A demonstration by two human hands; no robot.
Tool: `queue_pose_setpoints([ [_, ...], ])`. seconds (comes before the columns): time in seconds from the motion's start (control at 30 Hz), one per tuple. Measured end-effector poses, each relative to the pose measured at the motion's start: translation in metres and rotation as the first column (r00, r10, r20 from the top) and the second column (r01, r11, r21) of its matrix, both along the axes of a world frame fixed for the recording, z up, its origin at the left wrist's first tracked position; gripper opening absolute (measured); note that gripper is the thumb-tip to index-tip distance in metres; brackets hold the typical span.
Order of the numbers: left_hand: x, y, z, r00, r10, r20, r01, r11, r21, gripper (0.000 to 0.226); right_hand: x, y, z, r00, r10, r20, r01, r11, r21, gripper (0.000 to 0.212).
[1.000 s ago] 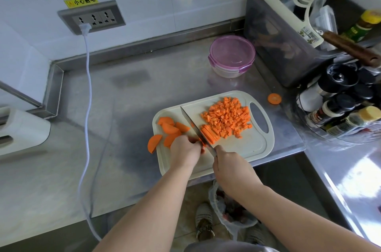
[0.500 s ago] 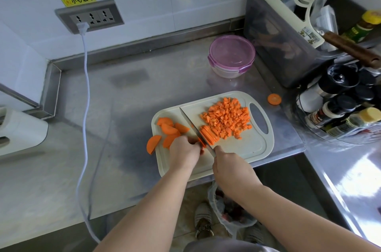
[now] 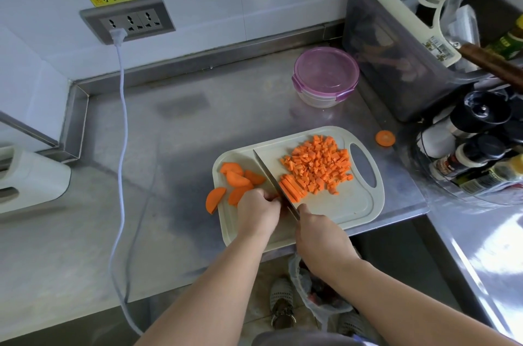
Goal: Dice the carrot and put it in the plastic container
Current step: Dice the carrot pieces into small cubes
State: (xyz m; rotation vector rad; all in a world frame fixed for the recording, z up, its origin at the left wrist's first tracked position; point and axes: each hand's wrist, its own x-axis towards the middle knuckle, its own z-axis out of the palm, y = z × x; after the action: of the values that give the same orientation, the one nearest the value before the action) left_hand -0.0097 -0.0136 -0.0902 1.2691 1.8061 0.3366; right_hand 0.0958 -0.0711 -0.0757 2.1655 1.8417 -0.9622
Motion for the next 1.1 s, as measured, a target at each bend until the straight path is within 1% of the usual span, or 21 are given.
queue_pose_setpoints([
  [0.1,0.000,-0.001,0.002,1.000,-0.001,-0.007,0.001,1.000,-0.006,0.012,0.000,0.001,-0.005,1.000,0.019,0.015,-0.019,1.000,-0.010,0.035],
  [0.2,0.001,-0.002,0.004,1.000,0.006,0.010,-0.006,1.000,-0.004,0.012,0.003,0.004,-0.003,0.996,-0.076,-0.050,0.076,0.997,-0.008,0.023],
  [0.27,0.002,-0.003,0.006,0.999,0.017,0.028,-0.017,1.000,0.007,0.016,0.006,0.006,0.001,0.991,-0.108,-0.077,0.109,0.994,0.009,0.018],
  [0.4,0.003,-0.005,0.006,0.997,0.046,0.065,-0.046,0.999,-0.009,0.027,0.014,0.008,0.010,0.989,-0.081,-0.124,0.086,0.996,0.038,0.016],
  [0.47,0.001,-0.006,0.008,0.997,0.041,0.066,-0.042,0.999,0.011,0.028,0.016,0.008,0.013,0.997,-0.007,-0.081,0.011,0.999,0.042,0.018],
  [0.5,-0.001,-0.005,0.009,0.997,0.035,0.062,-0.037,0.999,0.032,0.029,0.017,0.007,0.013,0.998,0.036,-0.047,-0.034,0.998,0.050,0.020],
  [0.57,-0.008,-0.003,0.011,0.998,0.039,0.045,-0.043,0.995,0.086,0.028,0.019,0.004,0.014,0.998,0.048,-0.036,-0.044,0.995,0.088,0.022],
  [0.63,-0.019,0.003,0.018,0.988,0.125,0.086,-0.139,0.973,0.184,0.021,0.019,0.001,0.016,0.998,0.053,-0.039,-0.048,0.991,0.125,0.026],
  [0.7,-0.029,0.012,0.030,0.965,0.222,0.141,-0.259,0.894,0.365,0.022,0.018,-0.002,0.017,0.996,0.085,-0.039,-0.079,0.985,0.152,0.029],
  [0.73,-0.033,0.017,0.039,0.971,0.211,0.109,-0.237,0.840,0.487,0.025,0.017,-0.004,0.018,0.994,0.097,-0.043,-0.088,0.982,0.166,0.030],
  [0.77,-0.035,0.024,0.047,0.987,0.153,0.040,-0.147,0.790,0.595,0.029,0.016,-0.005,0.019,0.993,0.105,-0.047,-0.095,0.978,0.184,0.031],
  [0.8,-0.035,0.030,0.055,0.997,0.047,-0.058,0.003,0.750,0.661,0.034,0.015,-0.005,0.019,0.993,0.109,-0.048,-0.098,0.976,0.195,0.031],
  [0.83,-0.032,0.036,0.063,0.977,-0.111,-0.183,0.206,0.718,0.665,0.037,0.015,-0.006,0.019,0.993,0.110,-0.050,-0.098,0.975,0.201,0.032],
  [0.87,-0.027,0.041,0.069,0.904,-0.292,-0.311,0.424,0.688,0.588,0.039,0.014,-0.005,0.019,0.992,0.113,-0.046,-0.102,0.974,0.201,0.033],
  [0.9,-0.021,0.045,0.074,0.785,-0.461,-0.414,0.616,0.649,0.446,0.041,0.014,-0.005,0.019,0.992,0.119,-0.040,-0.108,0.973,0.202,0.034],
  [0.93,-0.014,0.047,0.076,0.653,-0.586,-0.479,0.748,0.598,0.288,0.040,0.014,-0.005,0.018,0.992,0.123,-0.032,-0.114,0.973,0.202,0.035],
  [0.97,-0.007,0.049,0.075,0.535,-0.661,-0.526,0.824,0.546,0.152,0.039,0.014,-0.004,0.018,0.992,0.128,-0.024,-0.121,0.972,0.202,0.036],
  [1.0,-0.001,0.051,0.074,0.448,-0.695,-0.562,0.861,0.505,0.062,0.036,0.015,-0.004,0.019,0.991,0.132,-0.014,-0.126,0.971,0.203,0.036],
  [1.03,0.003,0.052,0.072,0.383,-0.713,-0.588,0.882,0.471,0.004,0.033,0.015,-0.003,0.019,0.991,0.134,-0.007,-0.130,0.971,0.201,0.036],
  [1.1,0.010,0.054,0.067,0.302,-0.732,-0.610,0.902,0.427,-0.066,0.030,0.016,-0.002,0.019,0.990,0.138,-0.001,-0.135,0.972,0.194,0.035],
])
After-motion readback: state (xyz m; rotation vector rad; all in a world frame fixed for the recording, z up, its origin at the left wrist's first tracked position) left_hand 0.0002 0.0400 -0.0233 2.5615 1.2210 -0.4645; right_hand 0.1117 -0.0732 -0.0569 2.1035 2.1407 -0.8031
